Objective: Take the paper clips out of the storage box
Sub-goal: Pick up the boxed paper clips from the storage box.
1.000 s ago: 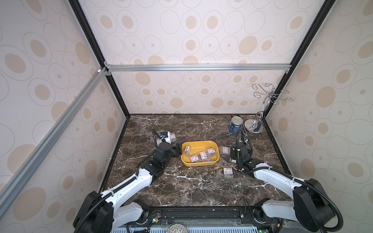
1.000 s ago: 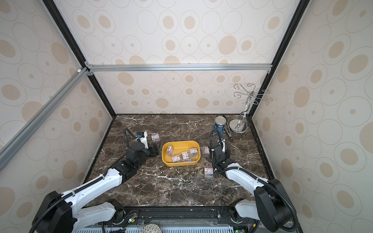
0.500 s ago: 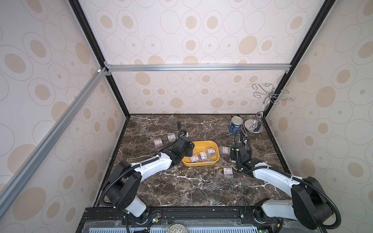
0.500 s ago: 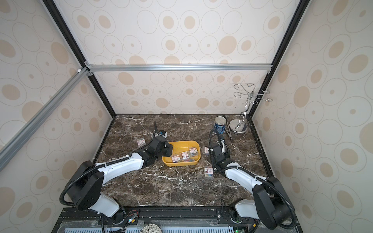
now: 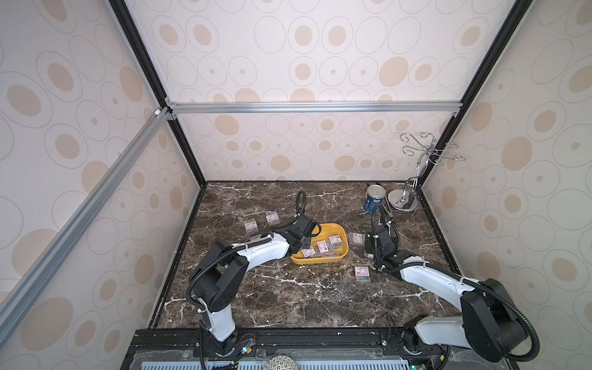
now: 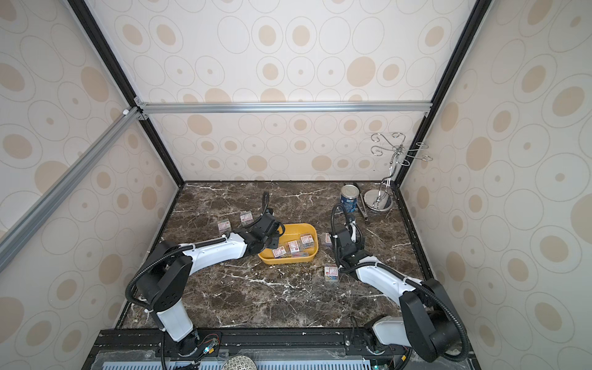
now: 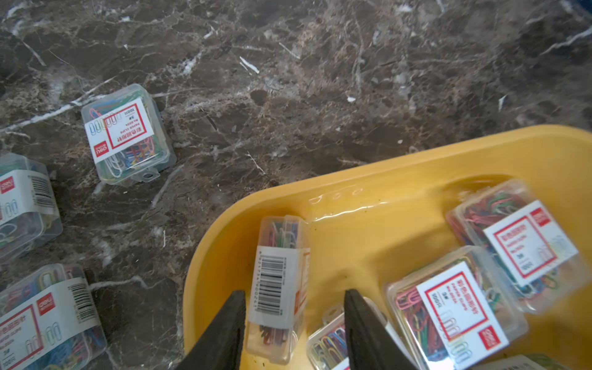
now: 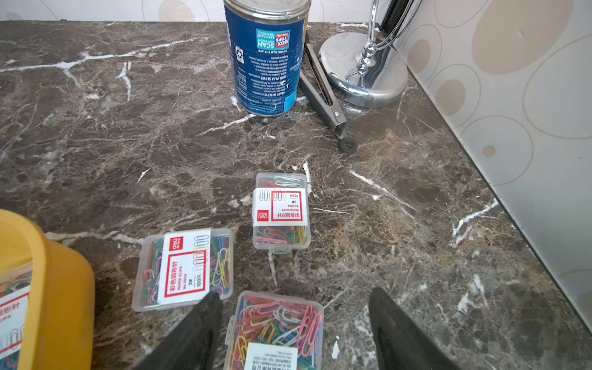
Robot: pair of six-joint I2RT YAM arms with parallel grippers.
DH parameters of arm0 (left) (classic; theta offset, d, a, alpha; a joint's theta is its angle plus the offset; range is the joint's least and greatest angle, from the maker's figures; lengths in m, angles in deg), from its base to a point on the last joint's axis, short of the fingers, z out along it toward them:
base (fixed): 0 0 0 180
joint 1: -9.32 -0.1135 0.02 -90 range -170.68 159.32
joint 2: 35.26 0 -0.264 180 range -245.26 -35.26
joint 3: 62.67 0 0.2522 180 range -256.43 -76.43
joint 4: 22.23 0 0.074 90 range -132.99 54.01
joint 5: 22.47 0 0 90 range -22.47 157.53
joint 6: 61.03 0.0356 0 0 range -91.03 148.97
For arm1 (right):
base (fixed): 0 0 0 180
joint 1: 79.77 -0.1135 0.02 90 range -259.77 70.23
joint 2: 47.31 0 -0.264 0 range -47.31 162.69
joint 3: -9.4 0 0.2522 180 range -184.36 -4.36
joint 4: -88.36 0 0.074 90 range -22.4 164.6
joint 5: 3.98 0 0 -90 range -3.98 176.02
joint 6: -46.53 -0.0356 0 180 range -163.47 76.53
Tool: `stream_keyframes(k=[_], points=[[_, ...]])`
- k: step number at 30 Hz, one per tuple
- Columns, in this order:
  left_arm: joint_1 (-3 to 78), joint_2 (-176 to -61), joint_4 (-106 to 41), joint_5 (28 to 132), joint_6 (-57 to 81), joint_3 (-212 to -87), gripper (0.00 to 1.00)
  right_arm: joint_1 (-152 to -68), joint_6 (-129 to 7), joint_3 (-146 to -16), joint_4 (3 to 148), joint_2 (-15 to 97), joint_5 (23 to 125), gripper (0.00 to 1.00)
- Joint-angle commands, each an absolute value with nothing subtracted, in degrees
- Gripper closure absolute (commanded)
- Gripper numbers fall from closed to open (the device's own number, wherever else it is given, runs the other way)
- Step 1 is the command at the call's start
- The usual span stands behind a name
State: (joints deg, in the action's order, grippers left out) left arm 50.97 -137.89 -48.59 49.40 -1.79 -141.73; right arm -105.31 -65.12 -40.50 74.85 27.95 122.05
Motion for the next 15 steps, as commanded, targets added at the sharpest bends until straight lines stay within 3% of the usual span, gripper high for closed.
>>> stream_keyframes(k=[1, 9, 15], points=[[51.58, -140.46, -53.54, 45.51, -1.54, -145.25, 0.50, -105.27, -65.88, -42.06, 73.46, 28.63, 123.02, 0.27], [51.52, -145.10, -53.38, 46.73, -1.53, -147.05, 0.55, -105.29, -65.93, -42.26, 73.44, 28.80, 122.89, 0.26], [51.56, -146.00, -51.34, 46.97, -2.64, -146.75, 0.68, -105.29, -65.86, -42.33, 73.28, 28.89, 122.84, 0.27]])
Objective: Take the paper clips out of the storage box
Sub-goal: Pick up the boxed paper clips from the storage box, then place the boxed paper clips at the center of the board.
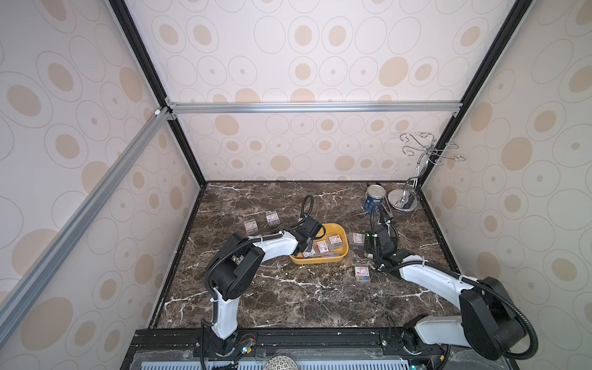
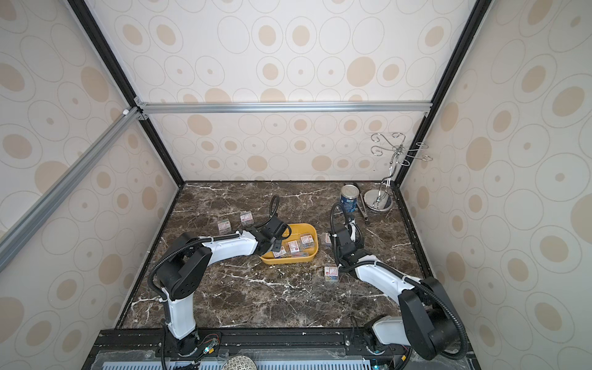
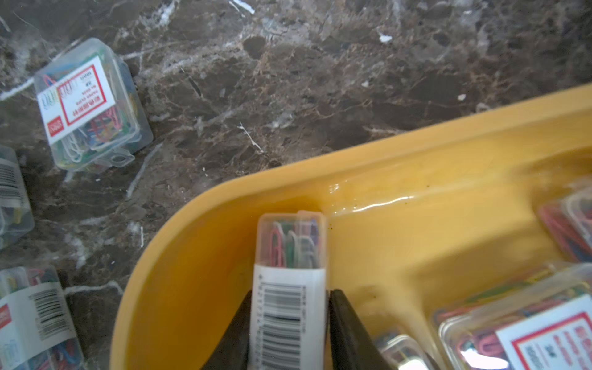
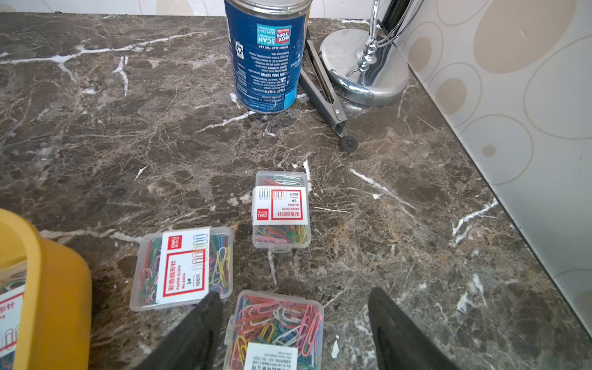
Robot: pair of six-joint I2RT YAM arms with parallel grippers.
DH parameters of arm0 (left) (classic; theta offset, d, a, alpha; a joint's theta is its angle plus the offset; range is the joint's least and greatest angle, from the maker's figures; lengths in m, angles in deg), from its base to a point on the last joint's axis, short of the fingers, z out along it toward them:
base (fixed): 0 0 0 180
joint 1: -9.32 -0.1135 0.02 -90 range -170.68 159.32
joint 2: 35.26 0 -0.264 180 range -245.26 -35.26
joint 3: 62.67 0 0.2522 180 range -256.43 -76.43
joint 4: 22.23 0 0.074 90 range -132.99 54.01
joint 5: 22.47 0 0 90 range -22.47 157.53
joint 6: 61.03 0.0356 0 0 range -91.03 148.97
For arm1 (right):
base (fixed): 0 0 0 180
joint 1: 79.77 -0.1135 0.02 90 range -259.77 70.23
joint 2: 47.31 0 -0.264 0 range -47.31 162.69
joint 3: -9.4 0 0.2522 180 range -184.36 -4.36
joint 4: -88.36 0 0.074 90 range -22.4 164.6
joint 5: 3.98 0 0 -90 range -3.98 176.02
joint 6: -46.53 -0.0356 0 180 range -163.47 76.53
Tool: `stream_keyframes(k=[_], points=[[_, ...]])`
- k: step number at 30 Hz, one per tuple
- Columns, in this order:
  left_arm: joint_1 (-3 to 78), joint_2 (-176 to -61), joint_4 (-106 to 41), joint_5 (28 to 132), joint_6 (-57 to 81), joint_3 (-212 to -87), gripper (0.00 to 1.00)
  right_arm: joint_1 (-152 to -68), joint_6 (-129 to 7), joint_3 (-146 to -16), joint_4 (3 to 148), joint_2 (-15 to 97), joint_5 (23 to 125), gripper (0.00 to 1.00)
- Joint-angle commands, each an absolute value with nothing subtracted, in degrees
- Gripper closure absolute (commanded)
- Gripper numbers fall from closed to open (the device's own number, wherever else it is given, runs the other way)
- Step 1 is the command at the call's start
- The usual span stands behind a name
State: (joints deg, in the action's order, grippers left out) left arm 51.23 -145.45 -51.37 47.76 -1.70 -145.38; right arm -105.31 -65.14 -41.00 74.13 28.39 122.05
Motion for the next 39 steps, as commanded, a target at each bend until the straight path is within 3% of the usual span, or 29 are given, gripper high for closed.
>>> stream_keyframes(k=[1, 10, 20, 28, 39], points=[[51.56, -145.90, -51.05, 47.04, -2.67, -146.81, 0.70, -105.33, -65.88, -42.33, 73.24, 28.85, 122.84, 0.27], [51.46, -141.08, -48.26, 49.25, -2.94, -146.75, 0.84, -105.35, -65.90, -42.66, 73.02, 29.18, 123.06, 0.27], [49.12, -124.82, -36.57, 56.47, -6.70, -135.13, 0.84, -105.37, -65.97, -41.72, 73.54, 28.17, 123.01, 0.27], [40.23, -108.74, -30.36, 64.91, -9.83, -120.41, 0.82, -105.39, -66.14, -43.09, 72.42, 29.83, 123.59, 0.28], [30.15, -102.07, -23.96, 73.59, -11.69, -107.25, 0.83, -107.00, -65.66, -44.43, 71.72, 31.41, 126.01, 0.28]])
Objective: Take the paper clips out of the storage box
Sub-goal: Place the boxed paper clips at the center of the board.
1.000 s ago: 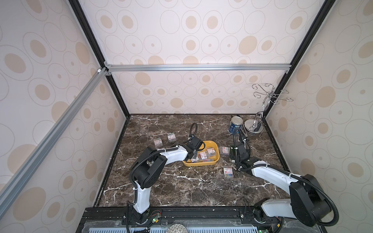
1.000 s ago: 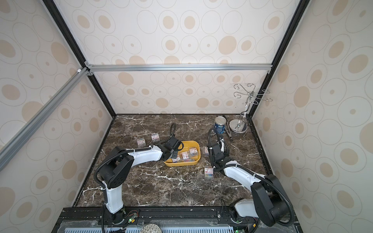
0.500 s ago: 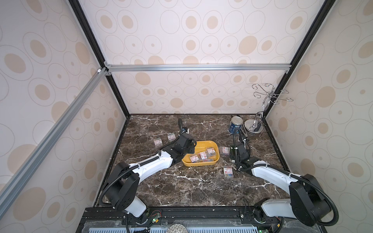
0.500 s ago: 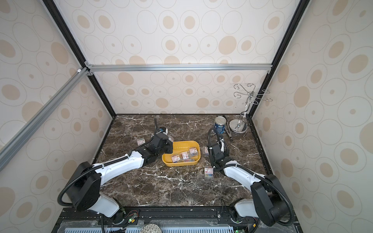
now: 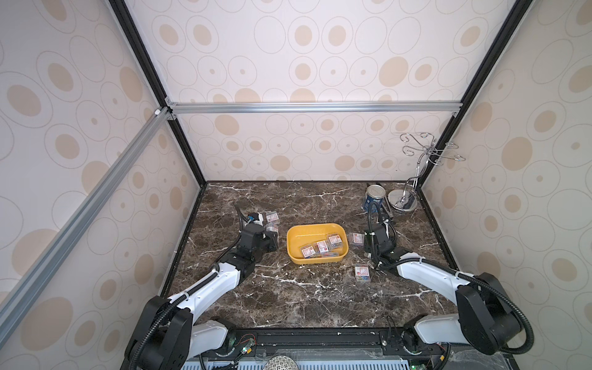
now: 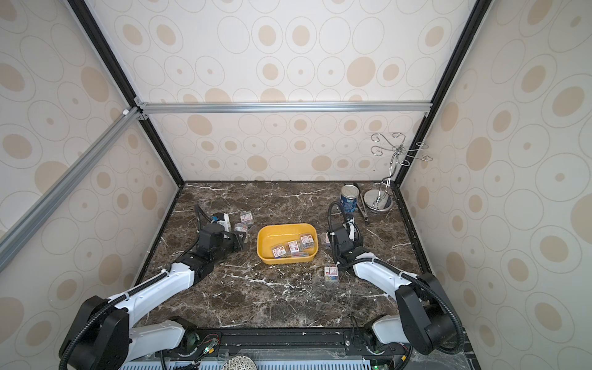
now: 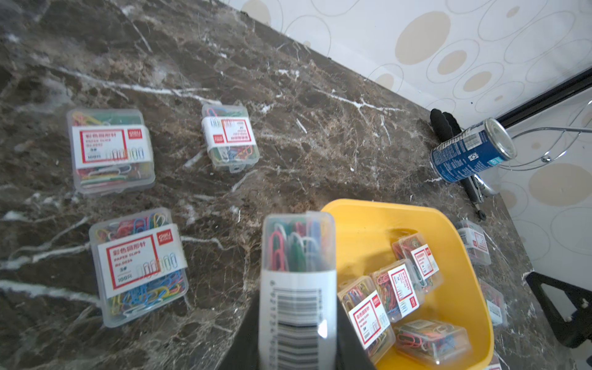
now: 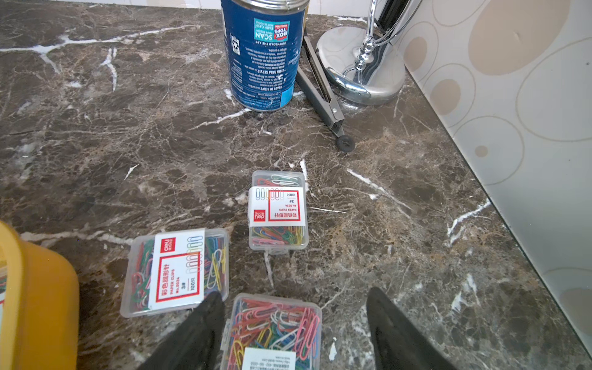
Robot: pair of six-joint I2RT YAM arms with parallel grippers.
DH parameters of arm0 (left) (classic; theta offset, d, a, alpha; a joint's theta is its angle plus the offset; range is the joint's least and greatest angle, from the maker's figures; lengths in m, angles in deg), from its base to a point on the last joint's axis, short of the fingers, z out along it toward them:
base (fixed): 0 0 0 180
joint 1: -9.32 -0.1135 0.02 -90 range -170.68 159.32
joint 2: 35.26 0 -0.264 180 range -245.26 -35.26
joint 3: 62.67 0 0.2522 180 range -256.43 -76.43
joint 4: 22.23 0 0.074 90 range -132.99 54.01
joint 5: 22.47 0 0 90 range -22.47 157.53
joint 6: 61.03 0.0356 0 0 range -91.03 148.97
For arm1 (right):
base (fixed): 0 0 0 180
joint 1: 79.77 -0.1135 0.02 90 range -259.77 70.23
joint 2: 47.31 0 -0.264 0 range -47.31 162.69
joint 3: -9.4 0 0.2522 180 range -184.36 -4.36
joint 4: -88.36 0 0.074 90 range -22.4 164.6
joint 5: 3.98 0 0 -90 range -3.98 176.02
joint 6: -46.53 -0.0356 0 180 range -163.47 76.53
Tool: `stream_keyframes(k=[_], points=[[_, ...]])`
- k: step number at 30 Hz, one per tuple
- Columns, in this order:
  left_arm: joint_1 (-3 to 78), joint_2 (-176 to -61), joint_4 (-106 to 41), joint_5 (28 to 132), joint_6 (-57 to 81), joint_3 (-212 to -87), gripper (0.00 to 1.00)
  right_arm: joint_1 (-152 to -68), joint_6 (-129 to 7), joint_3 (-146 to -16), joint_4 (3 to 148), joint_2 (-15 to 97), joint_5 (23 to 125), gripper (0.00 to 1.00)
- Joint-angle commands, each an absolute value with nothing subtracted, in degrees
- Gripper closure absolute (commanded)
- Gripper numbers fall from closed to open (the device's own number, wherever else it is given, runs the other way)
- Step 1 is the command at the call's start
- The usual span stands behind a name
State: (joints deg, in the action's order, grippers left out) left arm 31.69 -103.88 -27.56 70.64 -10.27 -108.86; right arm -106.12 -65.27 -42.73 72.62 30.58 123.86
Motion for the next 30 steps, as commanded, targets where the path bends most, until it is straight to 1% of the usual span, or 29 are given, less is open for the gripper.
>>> stream_keyframes(k=[1, 7, 8, 13, 17, 23, 30], points=[[29.73, -101.93, -24.06, 73.60, -11.47, -106.68, 0.83, -107.28, -65.57, -44.53, 71.66, 31.63, 126.52, 0.28], [26.34, -100.87, -23.91, 75.42, -10.78, -102.82, 0.83, -110.05, -64.75, -45.86, 71.61, 33.78, 131.11, 0.29], [25.84, -100.90, -22.80, 76.33, -11.06, -101.97, 0.81, -110.58, -64.58, -46.42, 71.38, 34.46, 132.17, 0.29], [25.27, -104.73, -14.24, 84.63, -14.31, -99.93, 0.82, -112.41, -63.68, -49.70, 69.11, 38.19, 134.73, 0.29], [25.29, -108.71, -8.71, 87.95, -16.51, -99.13, 0.83, -112.38, -63.86, -49.07, 69.62, 37.22, 134.43, 0.29], [26.21, -110.65, -5.96, 85.45, -18.10, -97.79, 0.82, -112.40, -63.15, -45.37, 73.44, 33.78, 133.25, 0.25], [27.65, -117.52, -2.46, 86.23, -19.13, -98.84, 0.83, -112.39, -63.23, -47.33, 71.58, 35.81, 133.98, 0.25]])
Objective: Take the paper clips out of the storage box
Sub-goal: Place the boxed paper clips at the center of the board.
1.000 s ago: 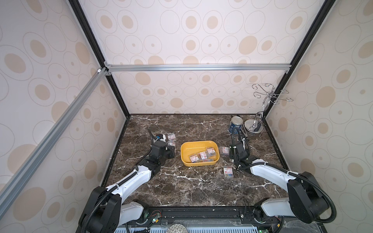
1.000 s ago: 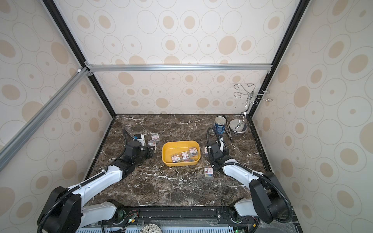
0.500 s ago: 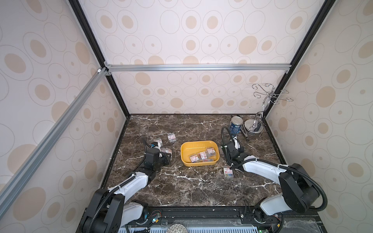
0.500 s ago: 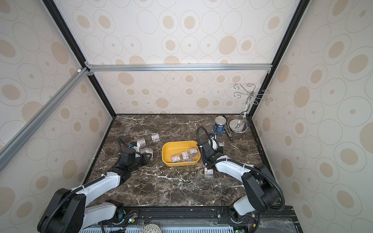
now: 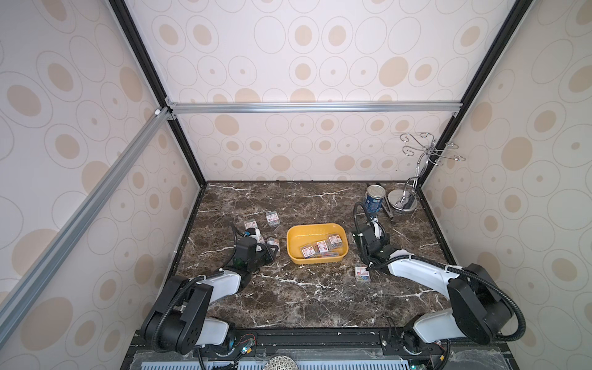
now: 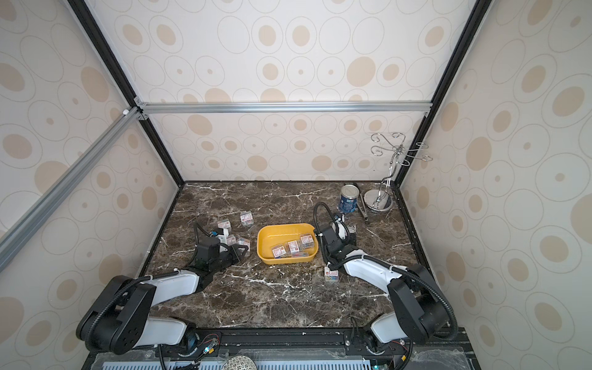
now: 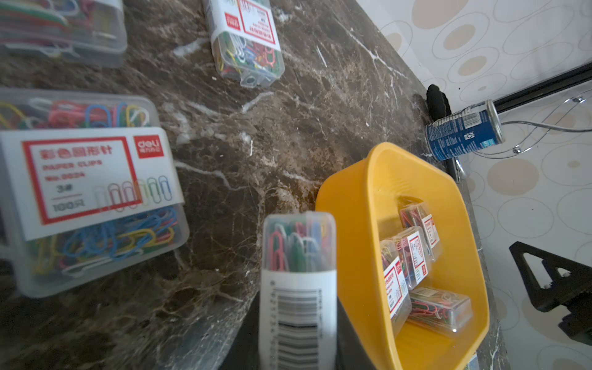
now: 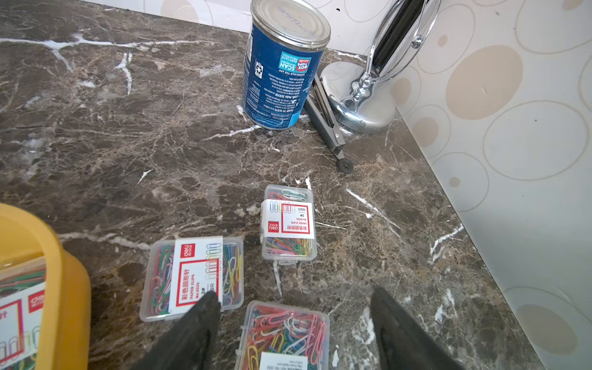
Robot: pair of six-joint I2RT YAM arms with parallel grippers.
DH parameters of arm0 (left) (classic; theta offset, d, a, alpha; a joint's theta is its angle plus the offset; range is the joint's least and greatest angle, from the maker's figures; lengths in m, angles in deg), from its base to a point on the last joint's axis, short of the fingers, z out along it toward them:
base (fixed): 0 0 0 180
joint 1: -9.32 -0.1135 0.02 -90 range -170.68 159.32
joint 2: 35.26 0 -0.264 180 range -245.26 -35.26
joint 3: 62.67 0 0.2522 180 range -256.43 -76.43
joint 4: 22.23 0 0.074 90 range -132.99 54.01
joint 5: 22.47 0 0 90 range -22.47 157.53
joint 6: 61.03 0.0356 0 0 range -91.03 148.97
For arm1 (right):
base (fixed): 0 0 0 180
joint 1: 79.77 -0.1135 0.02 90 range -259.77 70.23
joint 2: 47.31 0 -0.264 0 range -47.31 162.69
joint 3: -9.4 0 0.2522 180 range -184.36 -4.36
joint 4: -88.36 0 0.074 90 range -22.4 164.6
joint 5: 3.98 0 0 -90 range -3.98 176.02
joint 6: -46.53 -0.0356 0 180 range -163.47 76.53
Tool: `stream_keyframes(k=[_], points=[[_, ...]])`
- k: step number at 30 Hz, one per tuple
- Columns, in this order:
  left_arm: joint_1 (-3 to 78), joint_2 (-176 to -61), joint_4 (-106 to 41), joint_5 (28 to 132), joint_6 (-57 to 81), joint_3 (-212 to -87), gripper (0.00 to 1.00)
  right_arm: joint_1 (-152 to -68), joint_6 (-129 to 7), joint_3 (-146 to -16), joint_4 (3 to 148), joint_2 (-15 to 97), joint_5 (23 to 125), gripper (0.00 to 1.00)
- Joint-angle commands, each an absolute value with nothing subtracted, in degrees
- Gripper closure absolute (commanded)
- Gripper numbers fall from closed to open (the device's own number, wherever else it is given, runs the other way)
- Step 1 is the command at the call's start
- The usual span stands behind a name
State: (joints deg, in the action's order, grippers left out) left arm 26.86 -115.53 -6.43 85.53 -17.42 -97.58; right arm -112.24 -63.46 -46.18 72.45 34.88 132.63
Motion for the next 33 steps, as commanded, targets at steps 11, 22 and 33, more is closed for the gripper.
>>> stream_keyframes(k=[11, 22, 33], points=[[29.69, -125.84, 1.12, 84.98, -20.68, -100.71, 0.78, -112.44, -63.14, -46.76, 72.18, 35.26, 133.65, 0.25], [30.92, -124.41, -5.24, 80.36, -18.75, -103.15, 0.42, -112.38, -63.16, -46.67, 72.23, 35.14, 133.92, 0.25], [33.12, -112.80, -16.12, 71.79, -15.38, -104.69, 0.41, -112.39, -63.24, -46.46, 72.31, 34.87, 134.04, 0.25]])
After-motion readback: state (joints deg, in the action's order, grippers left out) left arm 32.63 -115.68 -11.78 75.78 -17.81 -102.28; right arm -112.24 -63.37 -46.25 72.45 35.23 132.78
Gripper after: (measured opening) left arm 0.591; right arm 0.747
